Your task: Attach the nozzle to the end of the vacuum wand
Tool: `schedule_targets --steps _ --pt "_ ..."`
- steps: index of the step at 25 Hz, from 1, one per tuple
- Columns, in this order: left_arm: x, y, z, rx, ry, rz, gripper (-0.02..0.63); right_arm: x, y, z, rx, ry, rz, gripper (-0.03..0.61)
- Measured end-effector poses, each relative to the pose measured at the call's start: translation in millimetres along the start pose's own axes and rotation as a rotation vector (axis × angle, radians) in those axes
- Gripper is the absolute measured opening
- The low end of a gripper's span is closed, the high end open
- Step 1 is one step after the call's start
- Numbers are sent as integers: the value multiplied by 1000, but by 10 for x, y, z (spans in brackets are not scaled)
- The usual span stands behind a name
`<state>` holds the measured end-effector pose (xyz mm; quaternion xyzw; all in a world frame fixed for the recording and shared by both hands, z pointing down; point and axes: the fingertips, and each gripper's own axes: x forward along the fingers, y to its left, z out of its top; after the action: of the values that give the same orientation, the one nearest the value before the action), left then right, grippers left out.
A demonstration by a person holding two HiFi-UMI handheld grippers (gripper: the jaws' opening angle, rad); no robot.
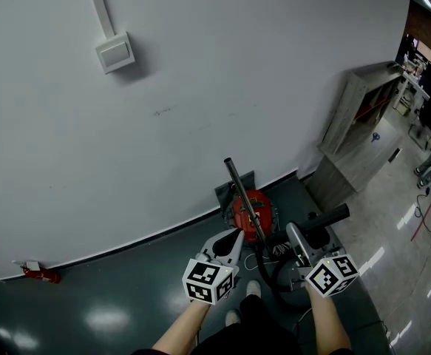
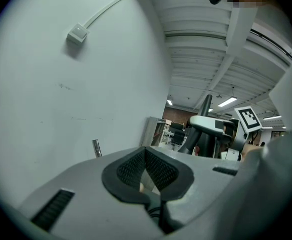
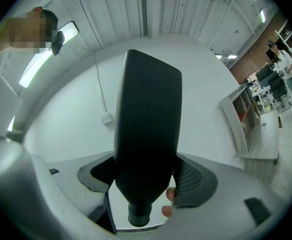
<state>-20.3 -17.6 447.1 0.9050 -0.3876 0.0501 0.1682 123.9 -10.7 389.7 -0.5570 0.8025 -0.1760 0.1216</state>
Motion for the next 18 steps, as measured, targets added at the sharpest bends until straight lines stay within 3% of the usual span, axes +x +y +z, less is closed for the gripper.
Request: schedule_targets --steps 18 --pt "774 465 171 -48 18 120 5 901 -576 262 36 29 110 345"
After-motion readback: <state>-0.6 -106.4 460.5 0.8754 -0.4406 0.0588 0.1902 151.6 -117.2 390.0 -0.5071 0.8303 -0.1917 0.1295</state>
